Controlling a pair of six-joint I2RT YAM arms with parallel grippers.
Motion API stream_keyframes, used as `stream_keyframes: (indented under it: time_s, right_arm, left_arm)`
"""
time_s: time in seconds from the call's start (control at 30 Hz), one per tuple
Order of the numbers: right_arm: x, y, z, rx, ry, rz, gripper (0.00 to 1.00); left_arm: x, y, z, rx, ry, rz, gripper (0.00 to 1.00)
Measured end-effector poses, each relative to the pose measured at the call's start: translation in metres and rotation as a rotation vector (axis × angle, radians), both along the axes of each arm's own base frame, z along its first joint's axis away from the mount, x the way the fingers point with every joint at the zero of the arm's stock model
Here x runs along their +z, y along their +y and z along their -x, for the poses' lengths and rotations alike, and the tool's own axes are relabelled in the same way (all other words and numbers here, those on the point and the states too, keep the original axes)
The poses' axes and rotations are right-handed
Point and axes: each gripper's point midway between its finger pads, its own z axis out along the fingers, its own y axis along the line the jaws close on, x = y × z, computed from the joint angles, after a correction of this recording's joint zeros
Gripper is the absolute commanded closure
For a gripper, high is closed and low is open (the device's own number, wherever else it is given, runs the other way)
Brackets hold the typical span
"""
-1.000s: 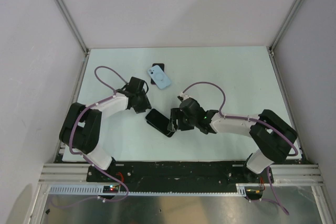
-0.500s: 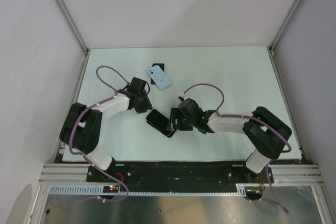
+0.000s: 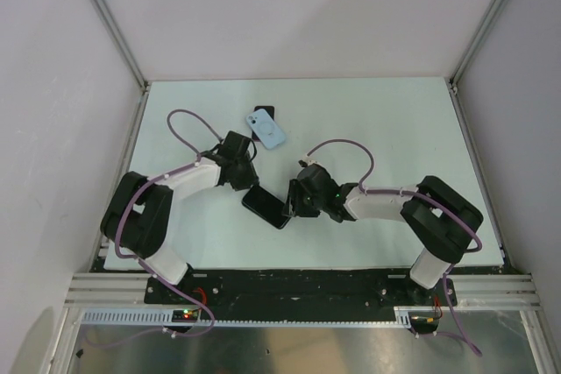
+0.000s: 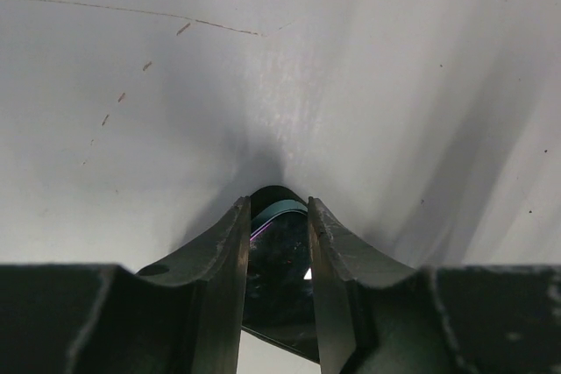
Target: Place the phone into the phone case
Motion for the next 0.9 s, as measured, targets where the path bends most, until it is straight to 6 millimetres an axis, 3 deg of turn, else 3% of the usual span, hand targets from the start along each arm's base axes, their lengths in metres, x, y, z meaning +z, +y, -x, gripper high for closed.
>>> stream_keyframes:
  time_s: [0.1,0.3,0.57,0.77,0.9]
  right_arm:
    - [-0.002,-0.002,-0.001,-0.006,0.001,0.012,0.58]
    - [-0.001,0.000,-0.003,-0.011,-0.009,0.019,0.49]
    - [0.000,-0.007,-0.014,-0.026,-0.062,0.056,0.48]
    - [-0.001,-0.012,-0.020,-0.032,-0.074,0.071,0.52]
    - [-0.002,-0.014,-0.021,-0.031,-0.074,0.076,0.57]
  left_arm:
    - [0.000,-0.001,0.001,-0.004,-0.005,-0.006,0.65]
    - [0.001,0.000,0.001,-0.001,-0.012,-0.012,0.58]
    - [0.009,0.003,0.004,-0.023,-0.011,-0.040,0.47]
    - [0.032,0.015,0.000,-0.020,-0.069,-0.070,0.47]
    - [0.037,0.020,0.000,-0.016,-0.079,-0.076,0.47]
